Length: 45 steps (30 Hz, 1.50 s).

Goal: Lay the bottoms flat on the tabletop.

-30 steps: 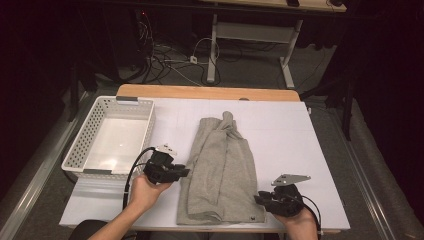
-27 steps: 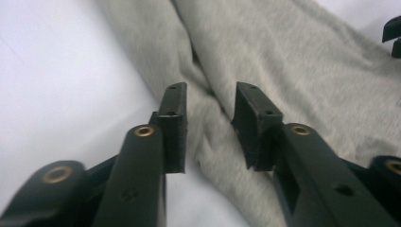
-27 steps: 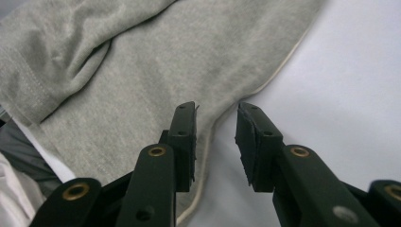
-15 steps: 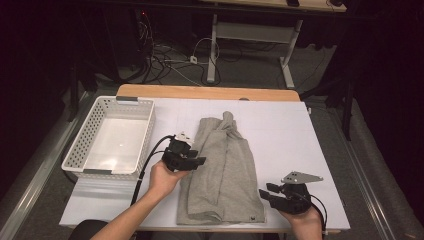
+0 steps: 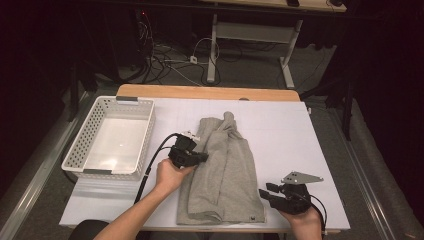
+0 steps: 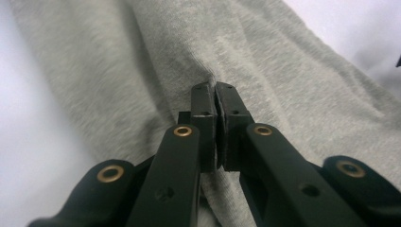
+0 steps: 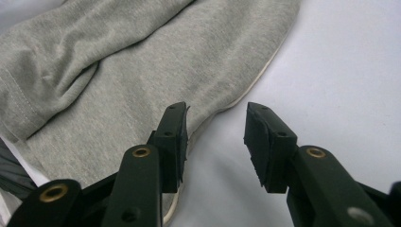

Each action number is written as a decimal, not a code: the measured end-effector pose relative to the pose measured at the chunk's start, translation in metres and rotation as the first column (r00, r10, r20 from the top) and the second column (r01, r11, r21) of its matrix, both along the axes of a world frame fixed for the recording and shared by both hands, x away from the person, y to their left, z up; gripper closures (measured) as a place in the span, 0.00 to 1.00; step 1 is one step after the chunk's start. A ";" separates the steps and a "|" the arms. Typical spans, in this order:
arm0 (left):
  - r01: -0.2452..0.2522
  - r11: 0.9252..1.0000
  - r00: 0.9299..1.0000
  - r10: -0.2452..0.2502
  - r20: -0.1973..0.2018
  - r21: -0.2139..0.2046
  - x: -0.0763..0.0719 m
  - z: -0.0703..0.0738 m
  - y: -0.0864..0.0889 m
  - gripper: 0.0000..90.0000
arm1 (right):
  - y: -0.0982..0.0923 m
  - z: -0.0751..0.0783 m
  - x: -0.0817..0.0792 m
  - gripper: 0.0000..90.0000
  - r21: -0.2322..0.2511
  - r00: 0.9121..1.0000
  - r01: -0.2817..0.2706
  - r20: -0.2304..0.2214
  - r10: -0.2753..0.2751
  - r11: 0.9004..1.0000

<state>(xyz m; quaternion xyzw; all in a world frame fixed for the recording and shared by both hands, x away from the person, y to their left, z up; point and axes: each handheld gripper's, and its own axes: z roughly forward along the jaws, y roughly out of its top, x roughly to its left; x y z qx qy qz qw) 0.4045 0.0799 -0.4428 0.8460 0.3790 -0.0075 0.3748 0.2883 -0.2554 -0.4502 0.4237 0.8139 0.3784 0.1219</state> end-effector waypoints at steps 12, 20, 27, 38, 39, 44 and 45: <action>0.094 0.995 0.995 -0.093 0.022 -0.014 0.005 0.015 -0.035 0.95 | -0.006 0.005 -0.002 0.67 0.022 0.999 0.017 0.033 -0.018 1.000; 0.146 0.989 0.989 -0.145 0.028 -0.014 0.008 0.016 -0.066 0.96 | -0.014 0.008 -0.003 0.68 0.045 0.998 0.041 0.055 -0.044 0.998; 0.198 0.980 0.980 -0.197 0.029 -0.006 0.006 0.009 -0.092 0.96 | -0.016 0.010 -0.004 0.68 0.052 0.997 0.048 0.059 -0.051 0.997; 0.197 0.980 0.978 -0.197 0.062 0.002 0.003 0.013 -0.084 0.91 | -0.018 0.010 -0.003 0.67 0.052 0.997 0.048 0.063 -0.051 0.997; 0.192 0.981 0.979 -0.192 0.070 0.002 0.002 0.015 -0.082 0.91 | -0.018 0.010 -0.004 0.67 0.052 0.997 0.049 0.061 -0.052 0.997; 0.156 0.988 0.982 -0.156 0.102 0.008 -0.001 0.022 -0.067 0.81 | -0.017 0.009 -0.004 0.67 0.051 0.997 0.050 0.061 -0.053 0.997; 0.145 0.989 0.983 -0.145 0.109 0.007 -0.001 0.024 -0.061 0.81 | -0.017 0.009 -0.004 0.67 0.051 0.997 0.049 0.061 -0.052 0.997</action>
